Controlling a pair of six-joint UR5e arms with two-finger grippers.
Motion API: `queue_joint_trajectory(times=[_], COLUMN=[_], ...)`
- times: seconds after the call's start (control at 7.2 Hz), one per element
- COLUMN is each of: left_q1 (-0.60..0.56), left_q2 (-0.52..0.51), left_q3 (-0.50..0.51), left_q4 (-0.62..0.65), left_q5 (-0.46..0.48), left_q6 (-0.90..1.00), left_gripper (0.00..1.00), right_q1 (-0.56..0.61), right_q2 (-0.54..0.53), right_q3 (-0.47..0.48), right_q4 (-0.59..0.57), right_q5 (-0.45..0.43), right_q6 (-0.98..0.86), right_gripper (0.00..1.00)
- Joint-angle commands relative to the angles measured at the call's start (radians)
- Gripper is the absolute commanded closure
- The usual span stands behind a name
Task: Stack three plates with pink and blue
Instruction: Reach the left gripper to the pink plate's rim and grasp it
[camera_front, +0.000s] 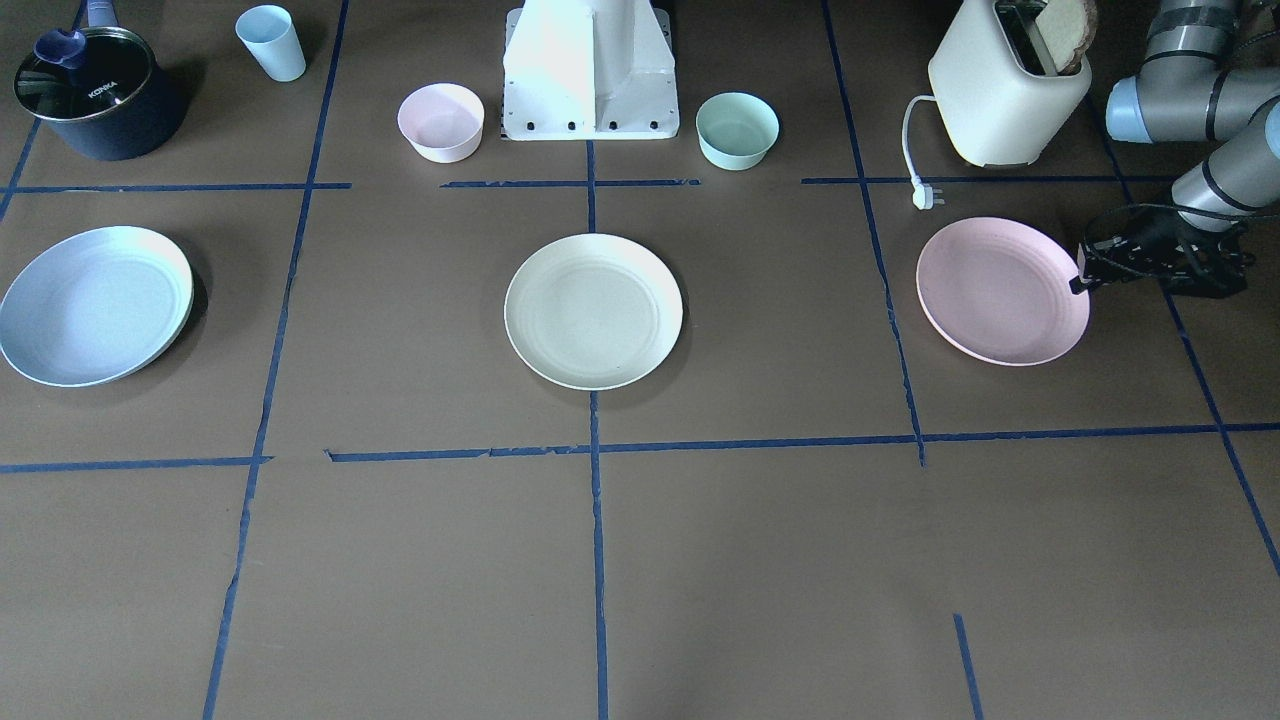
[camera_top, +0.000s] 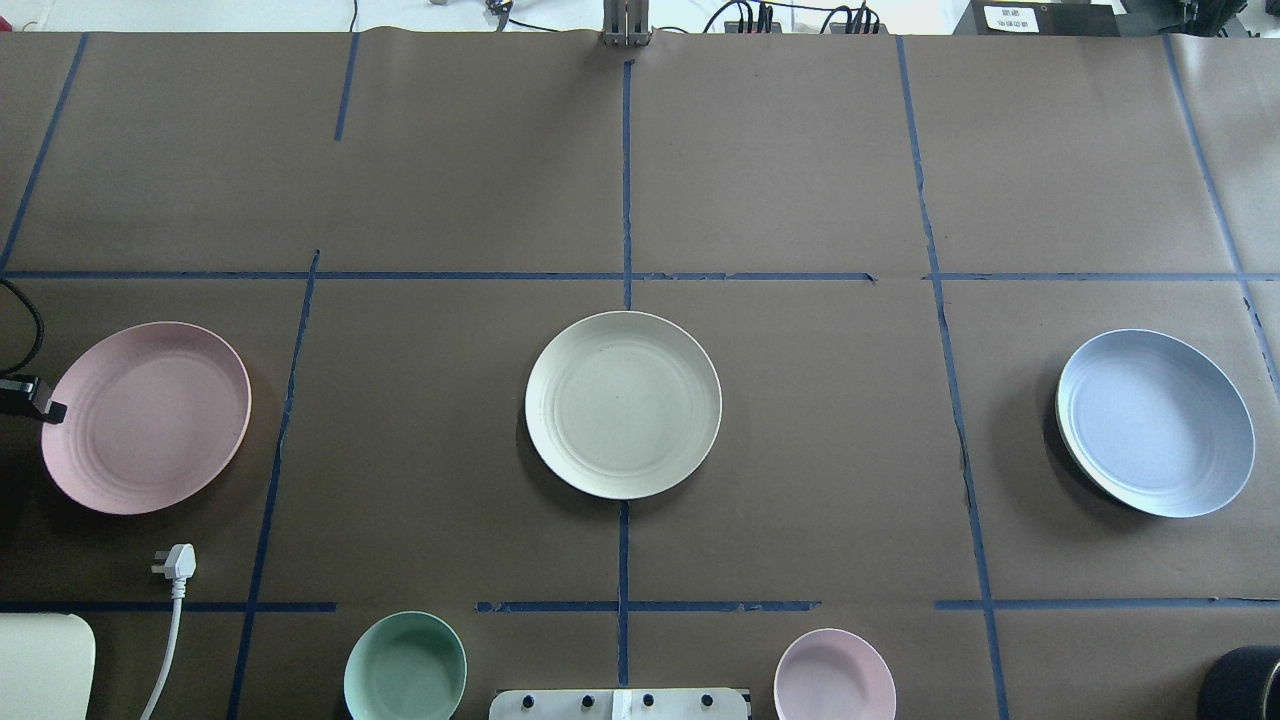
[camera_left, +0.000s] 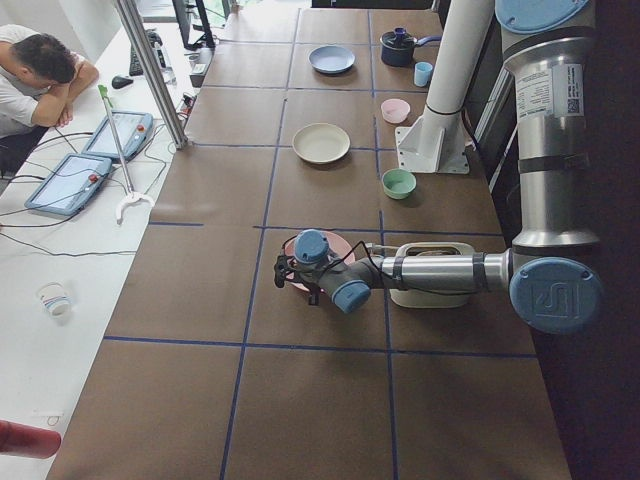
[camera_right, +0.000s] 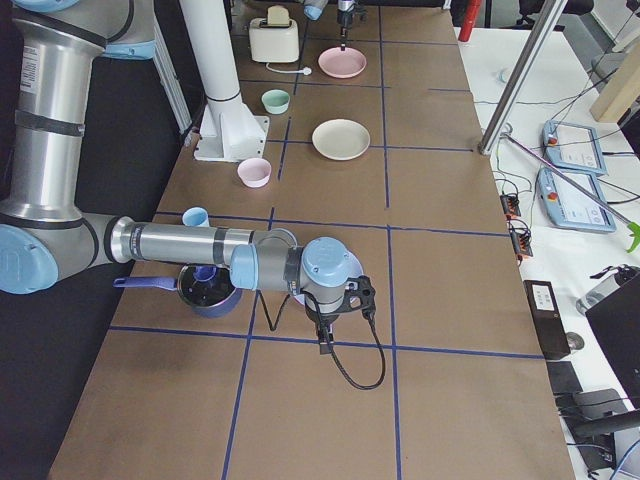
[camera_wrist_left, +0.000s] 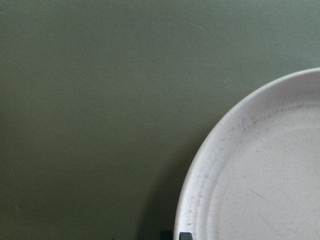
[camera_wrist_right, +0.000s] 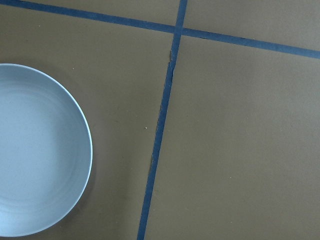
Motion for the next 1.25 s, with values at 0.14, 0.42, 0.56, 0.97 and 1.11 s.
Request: queue_joint_trajectory(times=[0.14,0.42,0.56,0.97,1.11], left_q1=[-0.002,0.105,0.206,0.447,0.475], left_q2=[-0.148,-0.310,-0.379,-0.580,-0.623], left_q3=[-0.142,-0.150,-0.151,-0.148,-0.142], left_q4=[0.012,0.012,0.049,0.344,0.392], left_q5=[-0.107,-0.071,0.037,0.334,0.353], left_q6=[-0.414,-0.611,-0.690,-0.707,-0.709], left_gripper=[1.00,1.00,1.00,1.00,1.00], right_q1=[0.000,0.000,0.000,0.000,0.000], right_q2=[0.000,-0.002,-0.002,-0.002,-0.002], right_q3=[0.001,0.003,0.001,-0.002,-0.002], right_q4=[0.000,0.000,0.000,-0.002,-0.002], right_q5=[0.000,0.002,0.002,0.002,0.002], right_q6=[0.001,0.001,0.001,0.000,0.000], right_gripper=[0.00,0.00,0.00,0.00,0.00])
